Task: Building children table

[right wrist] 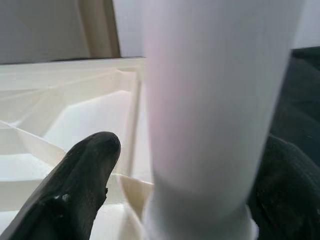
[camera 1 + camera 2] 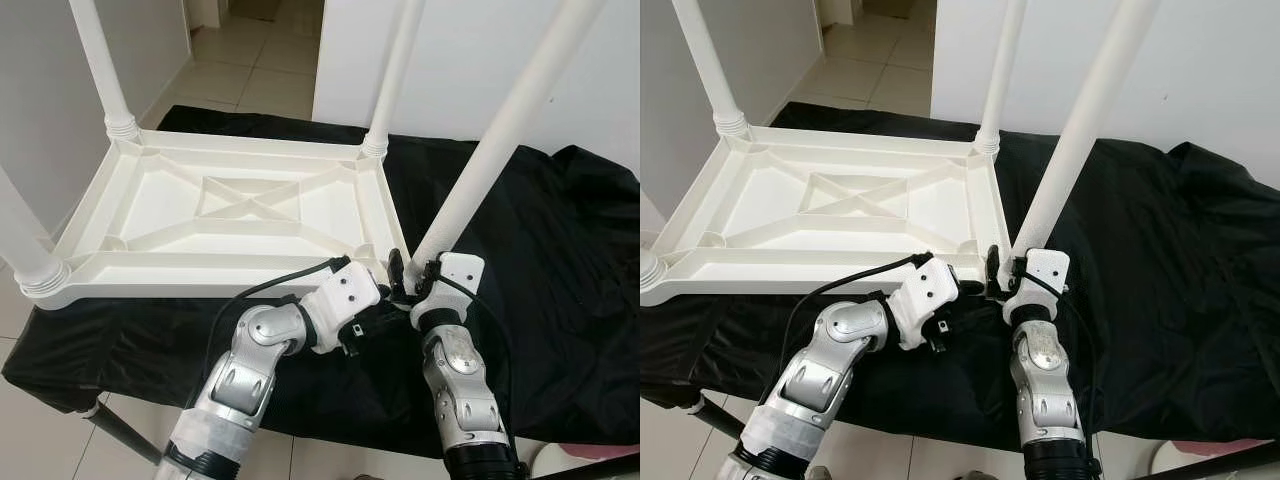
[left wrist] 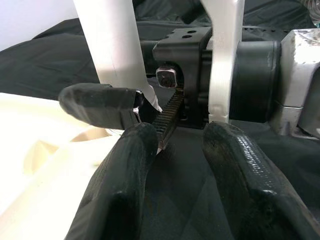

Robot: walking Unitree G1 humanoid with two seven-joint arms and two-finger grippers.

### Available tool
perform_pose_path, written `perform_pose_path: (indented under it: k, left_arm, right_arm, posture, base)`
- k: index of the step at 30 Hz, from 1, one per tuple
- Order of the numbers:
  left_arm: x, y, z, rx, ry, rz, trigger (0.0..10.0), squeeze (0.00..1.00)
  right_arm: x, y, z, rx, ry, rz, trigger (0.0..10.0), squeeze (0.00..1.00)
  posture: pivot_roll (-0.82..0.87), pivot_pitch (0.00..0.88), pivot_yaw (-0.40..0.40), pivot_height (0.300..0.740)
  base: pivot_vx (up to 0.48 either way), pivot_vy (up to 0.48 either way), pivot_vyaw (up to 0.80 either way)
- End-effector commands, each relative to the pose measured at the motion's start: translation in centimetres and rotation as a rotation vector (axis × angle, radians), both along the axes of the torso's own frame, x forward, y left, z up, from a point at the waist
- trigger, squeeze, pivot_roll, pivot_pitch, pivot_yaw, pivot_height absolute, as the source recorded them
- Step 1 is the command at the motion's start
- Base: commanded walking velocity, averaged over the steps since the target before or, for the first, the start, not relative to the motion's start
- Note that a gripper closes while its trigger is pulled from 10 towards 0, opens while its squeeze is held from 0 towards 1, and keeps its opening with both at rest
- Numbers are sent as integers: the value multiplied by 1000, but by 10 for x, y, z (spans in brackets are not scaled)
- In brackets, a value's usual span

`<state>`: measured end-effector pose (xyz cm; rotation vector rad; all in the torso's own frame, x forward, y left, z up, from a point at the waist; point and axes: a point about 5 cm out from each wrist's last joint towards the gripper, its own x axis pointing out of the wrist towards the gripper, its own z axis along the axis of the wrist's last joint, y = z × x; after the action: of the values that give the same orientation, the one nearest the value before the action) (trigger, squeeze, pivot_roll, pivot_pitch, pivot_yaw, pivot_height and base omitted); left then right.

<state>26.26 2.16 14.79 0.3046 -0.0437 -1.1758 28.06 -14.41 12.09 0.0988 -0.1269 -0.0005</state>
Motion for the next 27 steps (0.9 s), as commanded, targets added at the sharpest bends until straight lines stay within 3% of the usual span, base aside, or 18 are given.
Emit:
perform_pose_path:
  k: [1, 4, 14, 27]
  left_arm:
    - [5, 3, 2, -26, -34, 131, 10000, 0]
    - [3, 11, 0, -22, -37, 96, 10000, 0]
    - [2, 22, 5, -47, 14, 43, 10000, 0]
    - [0, 21, 9, -41, 22, -1, 10000, 0]
  right_arm:
    - [-2, -2, -4, 8, 5, 8, 10000, 0]
    - [-3, -19, -7, -23, -17, 100, 10000, 0]
    - [9, -35, -3, -77, -37, 270, 10000, 0]
    - [36, -37, -1, -157, 3, 463, 10000, 0]
  posture:
    - [-38, 0, -83, 740]
    - [-42, 0, -78, 740]
    - [-41, 0, -68, 740]
    - [-34, 0, -60, 740]
  base:
    - [0, 0, 0]
    - [0, 0, 0]
    - [0, 0, 0]
    - [0, 0, 0]
